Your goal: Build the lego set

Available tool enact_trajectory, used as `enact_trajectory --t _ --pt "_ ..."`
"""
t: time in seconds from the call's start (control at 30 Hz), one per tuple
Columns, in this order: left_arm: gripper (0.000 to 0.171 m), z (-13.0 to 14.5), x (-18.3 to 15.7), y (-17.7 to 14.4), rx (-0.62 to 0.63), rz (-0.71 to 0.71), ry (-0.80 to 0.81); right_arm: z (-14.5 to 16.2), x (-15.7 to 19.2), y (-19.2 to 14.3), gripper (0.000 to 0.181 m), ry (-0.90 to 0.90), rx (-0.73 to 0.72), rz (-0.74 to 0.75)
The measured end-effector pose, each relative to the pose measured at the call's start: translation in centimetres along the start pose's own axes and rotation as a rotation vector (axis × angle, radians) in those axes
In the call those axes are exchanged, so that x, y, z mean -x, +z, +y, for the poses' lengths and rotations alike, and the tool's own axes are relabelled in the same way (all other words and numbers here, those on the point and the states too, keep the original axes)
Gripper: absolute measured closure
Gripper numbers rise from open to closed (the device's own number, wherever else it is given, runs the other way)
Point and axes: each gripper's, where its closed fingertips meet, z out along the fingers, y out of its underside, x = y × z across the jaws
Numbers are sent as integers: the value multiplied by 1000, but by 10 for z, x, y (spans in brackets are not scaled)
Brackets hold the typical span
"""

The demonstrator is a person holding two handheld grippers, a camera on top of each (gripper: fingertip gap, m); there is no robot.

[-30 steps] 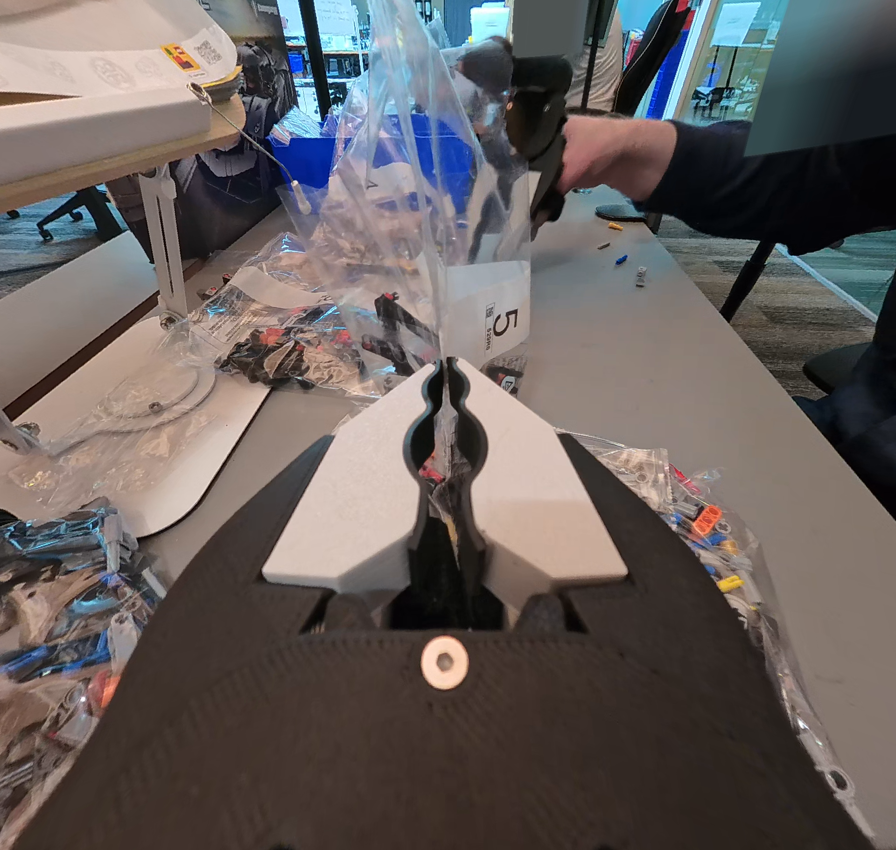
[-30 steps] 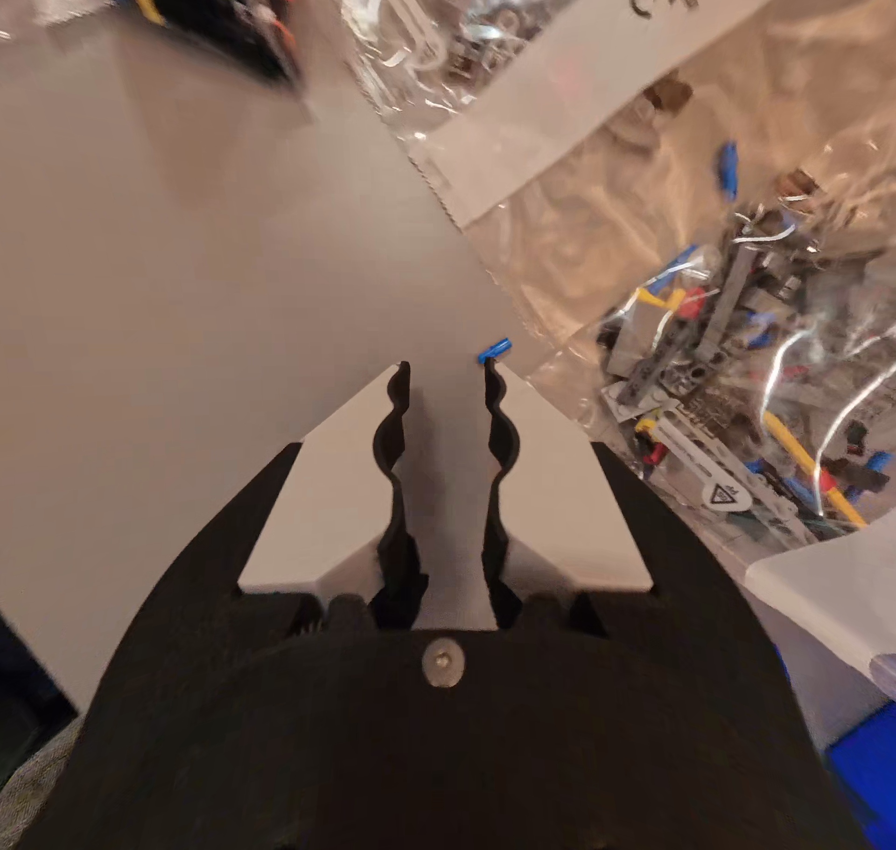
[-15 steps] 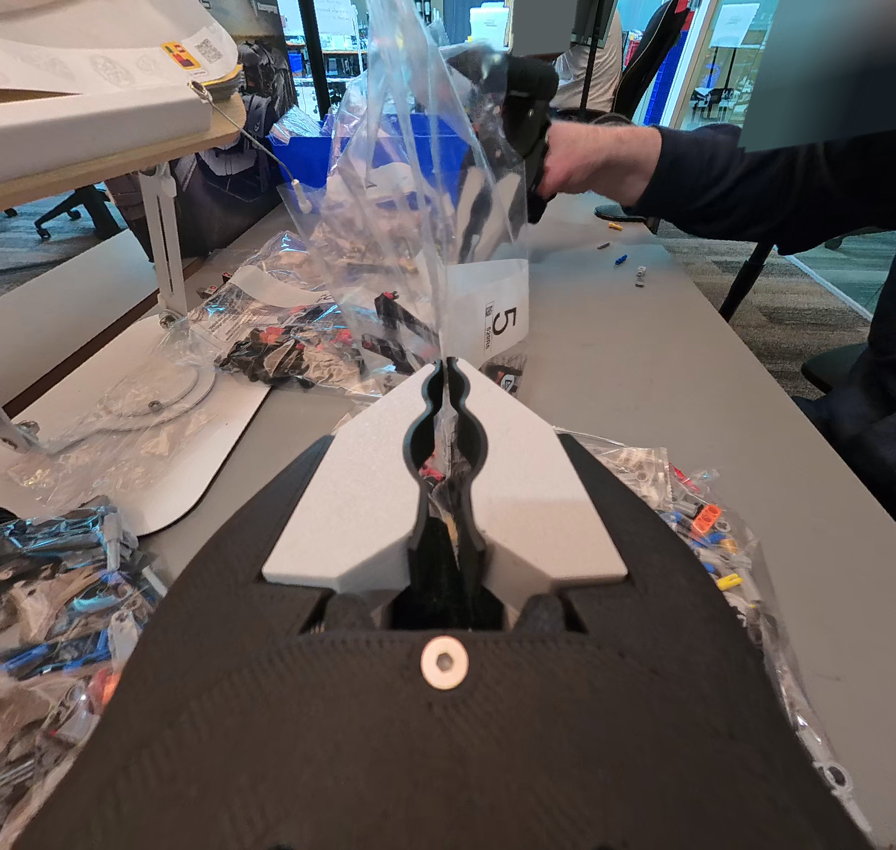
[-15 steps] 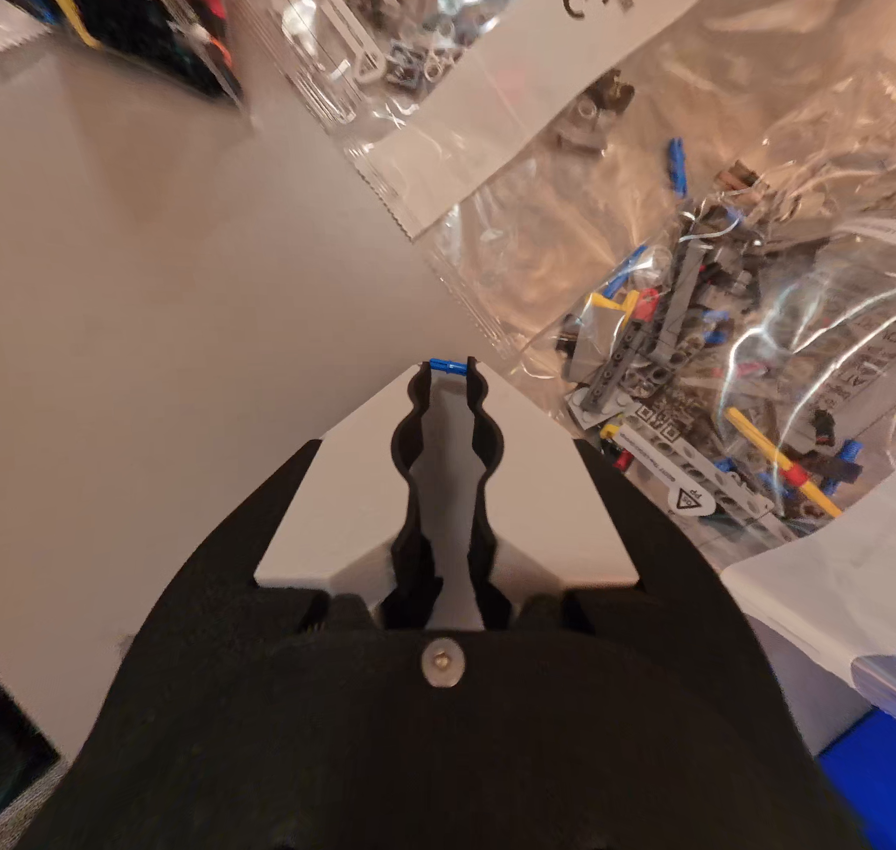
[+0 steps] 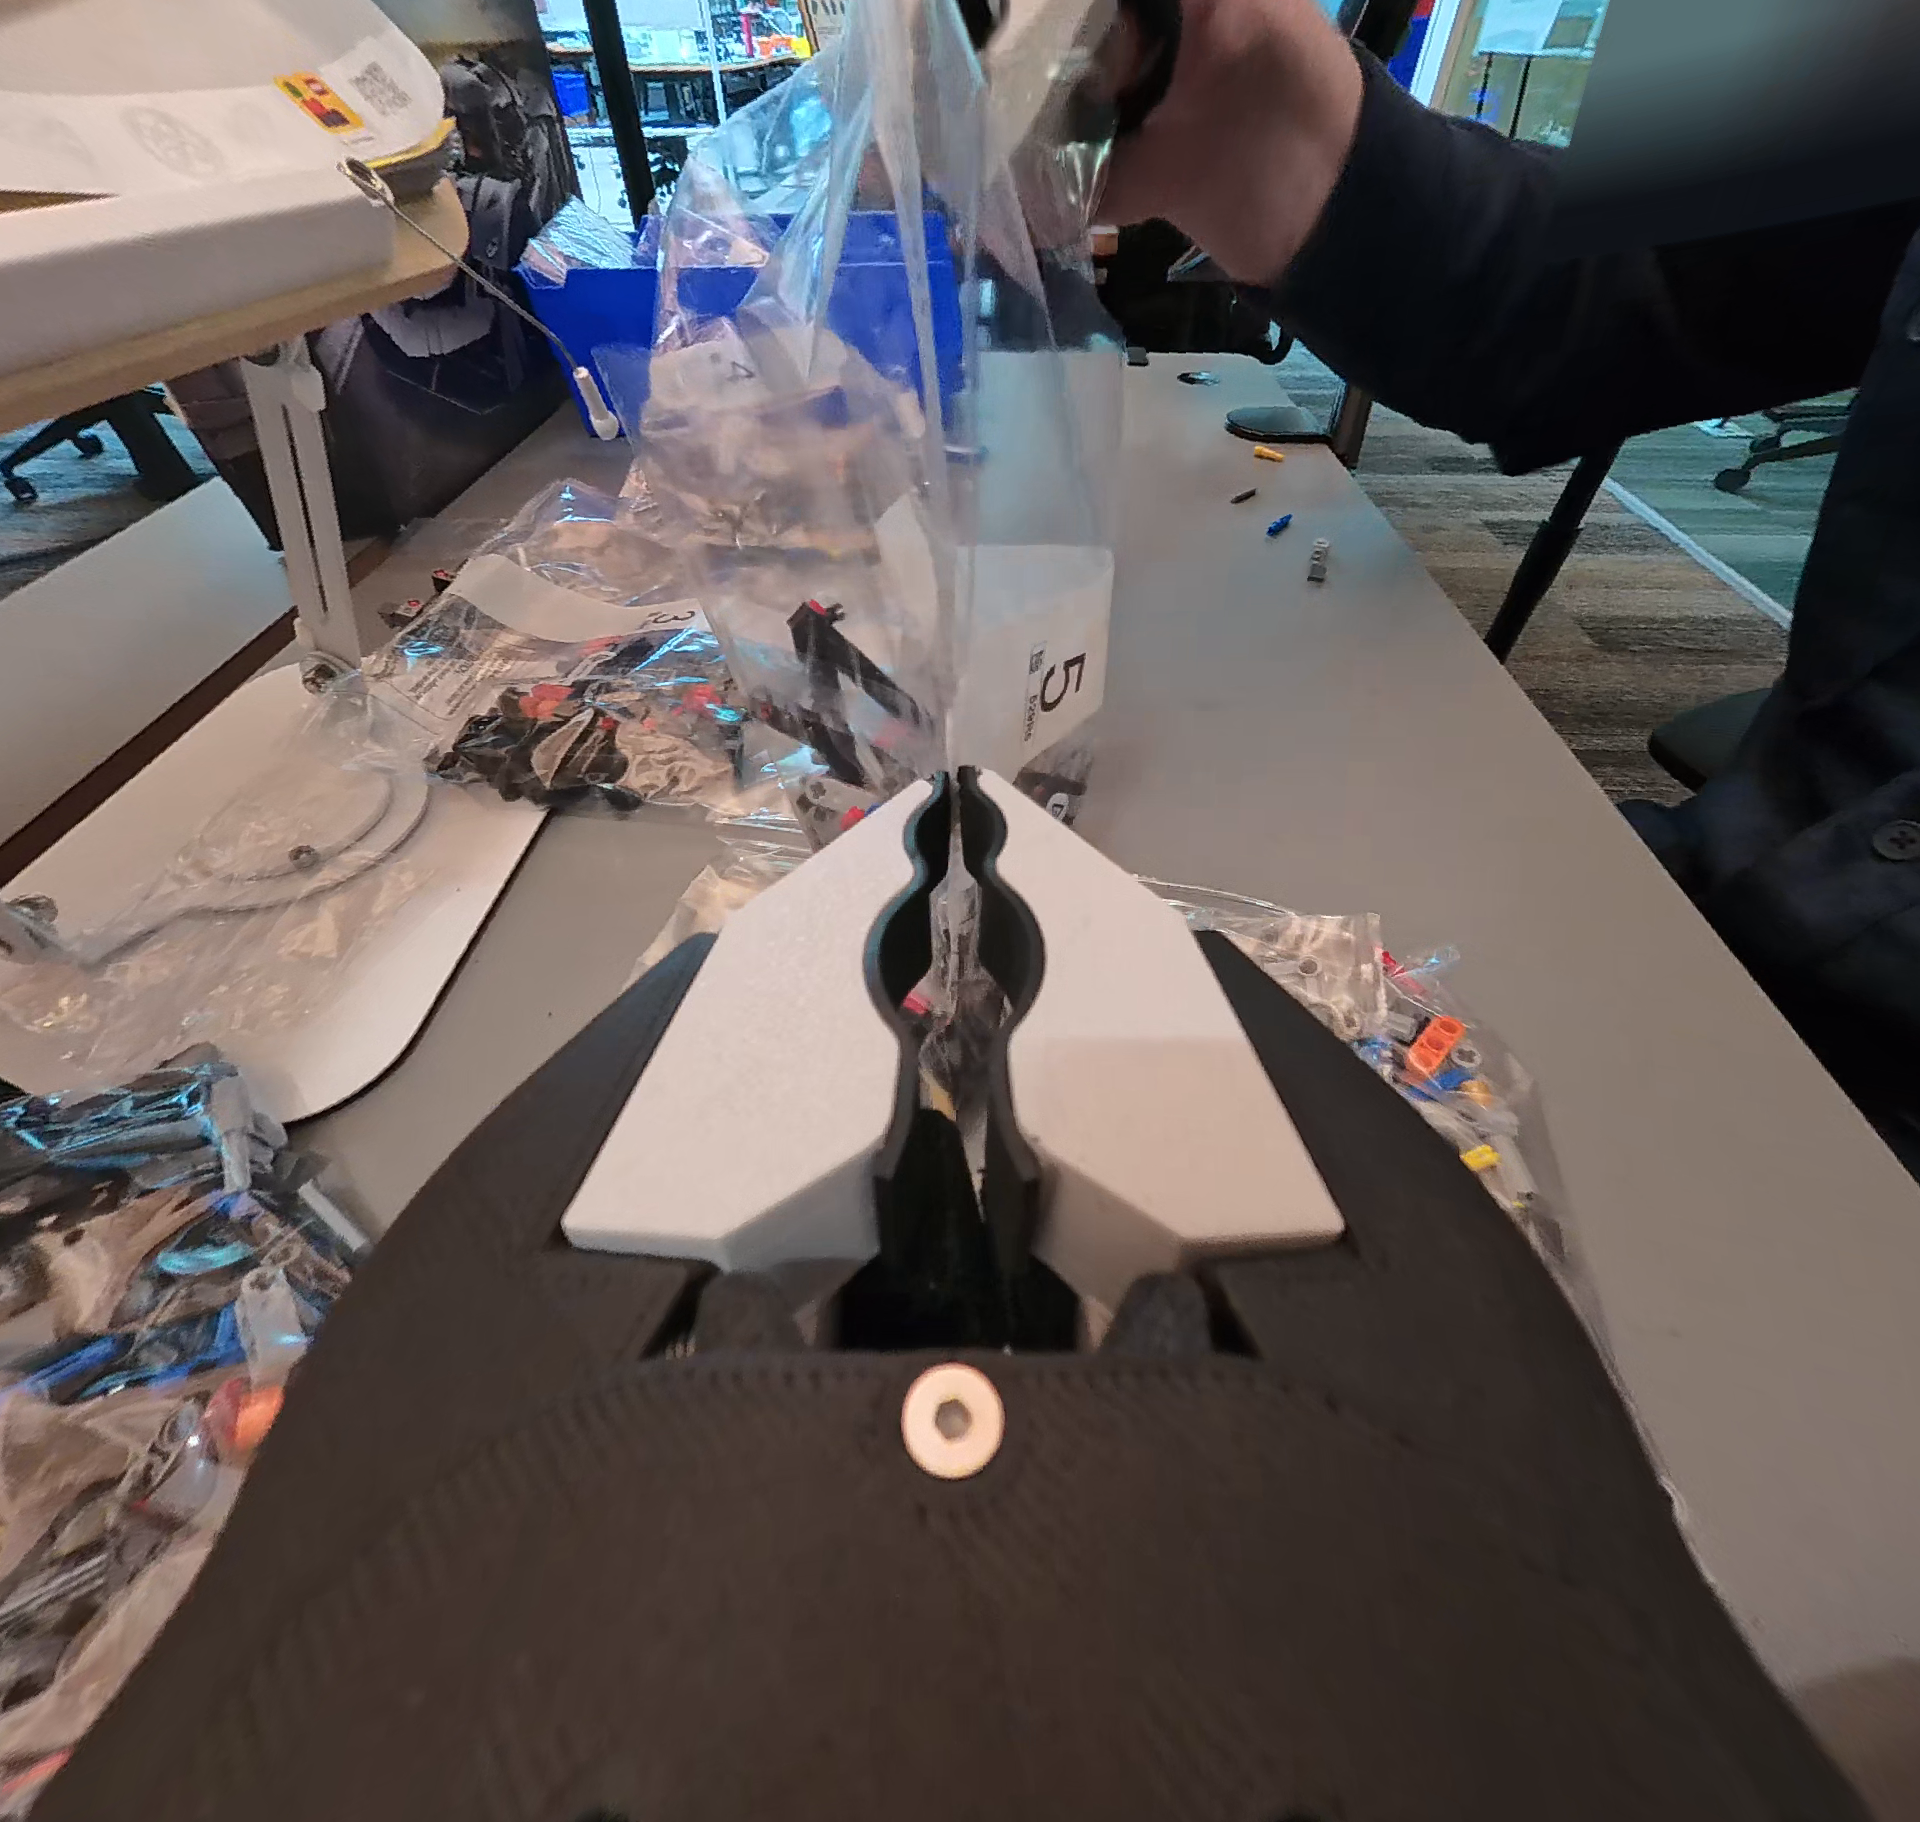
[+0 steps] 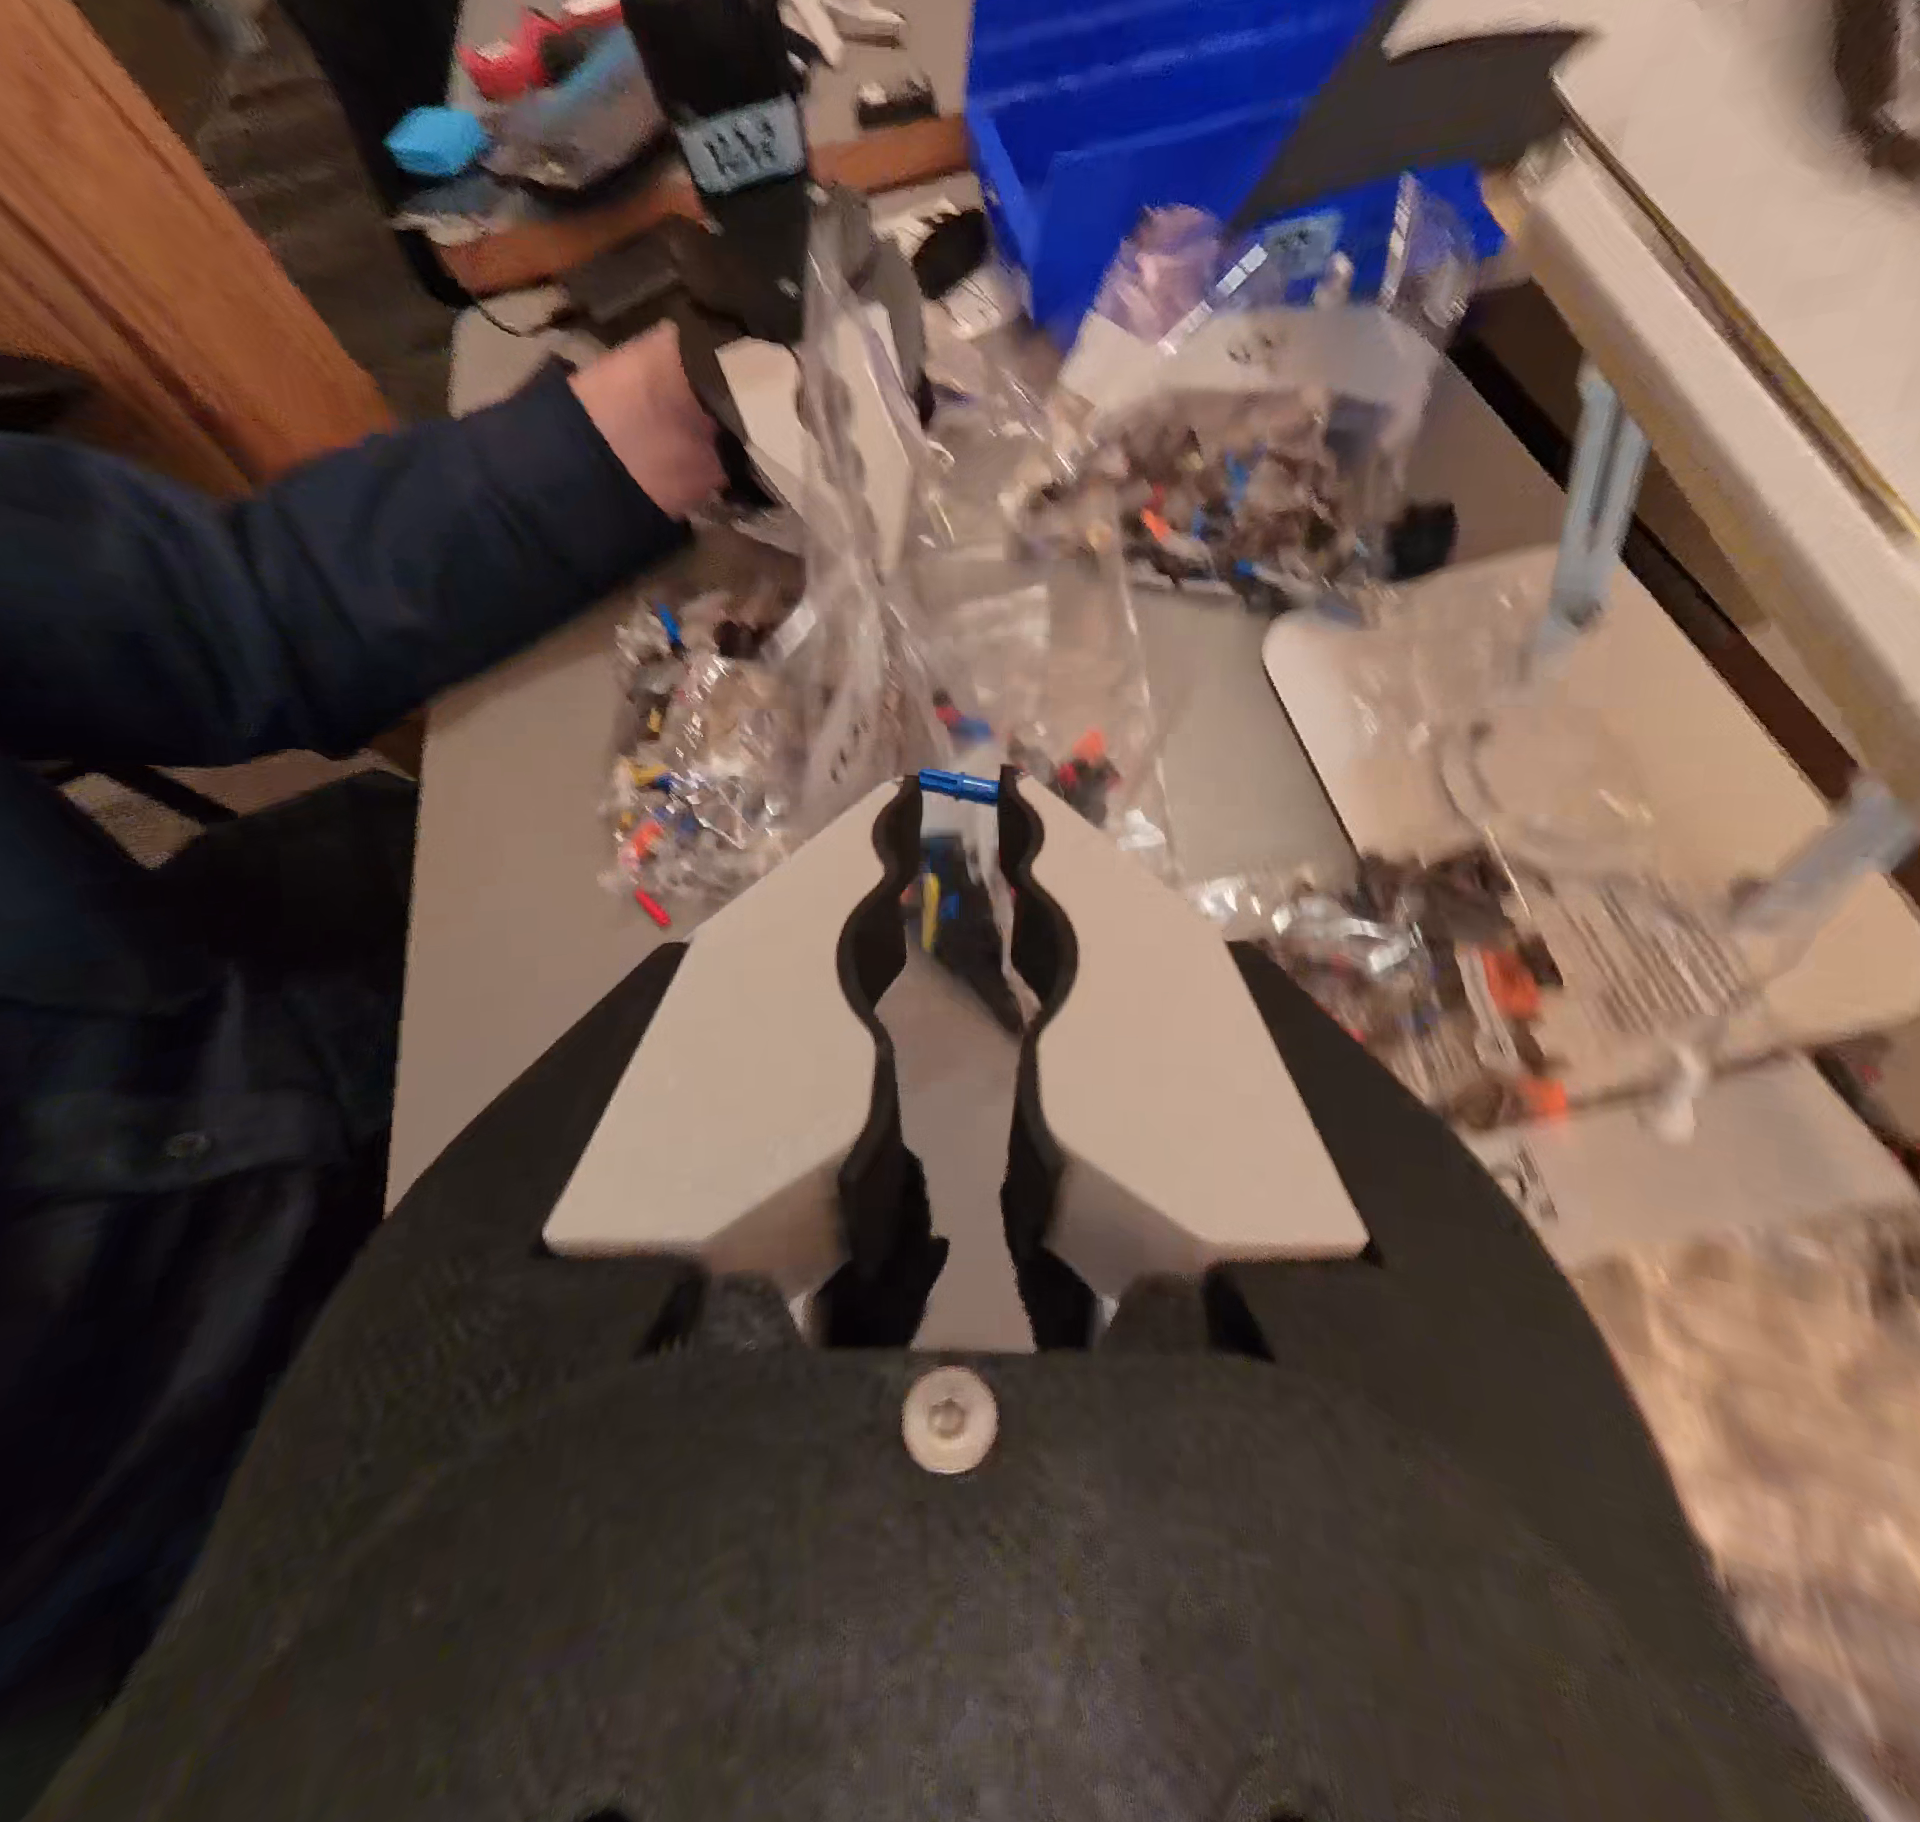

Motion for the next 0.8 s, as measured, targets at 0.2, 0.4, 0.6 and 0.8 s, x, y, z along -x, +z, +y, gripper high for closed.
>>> enact_trajectory --t 0.2,0.4,0.6,0.8 --pt "171 0 -5 1 0 24 5 -20 6 42 169 -32 60 -57" --pt "171 1 -5 1 2 26 4 -13 11 69 165 17 120 -138" --pt "170 1 -4 0 4 18 -4 -7 -2 56 151 65 132 -76" --pt "169 0 -1 0 9 -7 5 25 5 -14 150 -6 194 80"
